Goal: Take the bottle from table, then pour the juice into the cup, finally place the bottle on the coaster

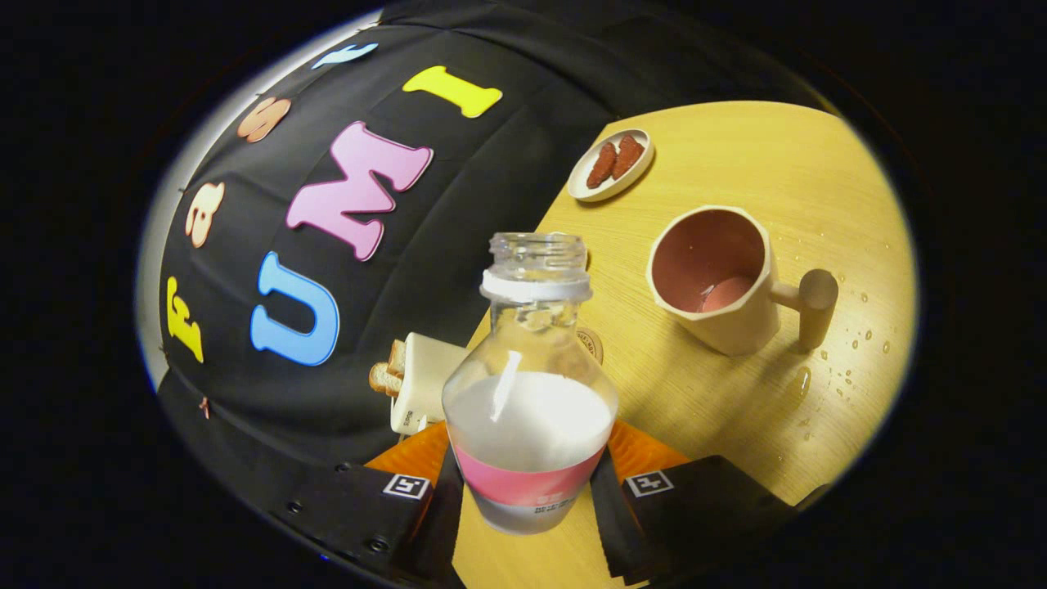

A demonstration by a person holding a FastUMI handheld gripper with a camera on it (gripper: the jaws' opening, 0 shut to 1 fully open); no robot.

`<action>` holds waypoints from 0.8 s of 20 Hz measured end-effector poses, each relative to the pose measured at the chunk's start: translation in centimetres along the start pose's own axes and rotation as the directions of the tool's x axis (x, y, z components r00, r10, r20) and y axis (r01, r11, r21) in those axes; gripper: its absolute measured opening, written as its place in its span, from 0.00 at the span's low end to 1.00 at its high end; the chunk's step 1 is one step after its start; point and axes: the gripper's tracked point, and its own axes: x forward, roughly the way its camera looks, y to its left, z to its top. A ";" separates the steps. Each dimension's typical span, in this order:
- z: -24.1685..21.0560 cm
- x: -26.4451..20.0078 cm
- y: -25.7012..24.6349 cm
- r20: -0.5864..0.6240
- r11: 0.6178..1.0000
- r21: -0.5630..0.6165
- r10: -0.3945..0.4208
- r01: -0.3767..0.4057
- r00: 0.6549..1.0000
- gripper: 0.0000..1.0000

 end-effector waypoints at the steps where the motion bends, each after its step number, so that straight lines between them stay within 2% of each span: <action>1: 0.4 0.1 0.2 0.003 0.998 0.061 0.001 -0.002 1.000 0.72; 7: 1.9 1.6 -0.1 0.022 0.946 0.325 -0.031 0.023 0.999 0.72; 16: 2.1 2.5 -0.9 -0.020 0.831 0.550 -0.087 0.084 0.996 0.72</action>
